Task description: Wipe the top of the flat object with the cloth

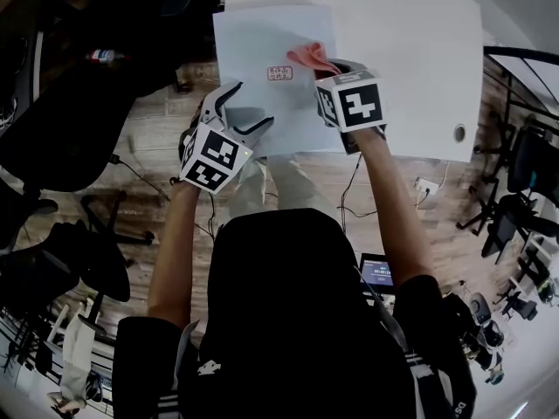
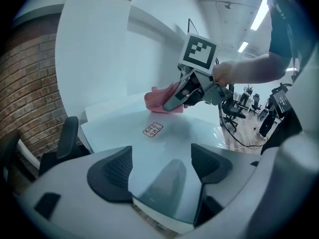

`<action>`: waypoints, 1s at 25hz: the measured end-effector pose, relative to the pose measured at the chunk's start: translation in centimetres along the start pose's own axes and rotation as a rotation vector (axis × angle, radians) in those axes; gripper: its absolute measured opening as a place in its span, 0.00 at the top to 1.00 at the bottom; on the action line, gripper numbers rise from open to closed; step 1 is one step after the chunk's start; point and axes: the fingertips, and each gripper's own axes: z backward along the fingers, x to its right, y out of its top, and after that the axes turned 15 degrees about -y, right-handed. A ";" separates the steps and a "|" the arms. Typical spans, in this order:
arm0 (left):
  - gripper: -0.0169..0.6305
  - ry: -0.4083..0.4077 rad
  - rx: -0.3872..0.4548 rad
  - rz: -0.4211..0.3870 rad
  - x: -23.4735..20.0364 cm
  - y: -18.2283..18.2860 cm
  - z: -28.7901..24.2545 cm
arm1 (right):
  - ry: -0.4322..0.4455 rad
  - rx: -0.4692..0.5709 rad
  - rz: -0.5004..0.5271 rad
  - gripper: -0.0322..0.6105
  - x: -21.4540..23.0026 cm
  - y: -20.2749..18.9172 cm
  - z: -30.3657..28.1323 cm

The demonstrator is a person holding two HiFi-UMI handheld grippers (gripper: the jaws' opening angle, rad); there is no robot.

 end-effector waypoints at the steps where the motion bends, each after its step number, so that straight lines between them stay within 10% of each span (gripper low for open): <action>1: 0.38 0.005 0.006 -0.003 0.0 0.3 0.2 | 0.006 0.009 0.002 0.88 -0.1 0.3 0.3; 25: 0.85 0.228 0.322 -0.086 0.7 18.5 13.1 | 0.014 0.439 -0.086 0.88 1.1 13.4 17.4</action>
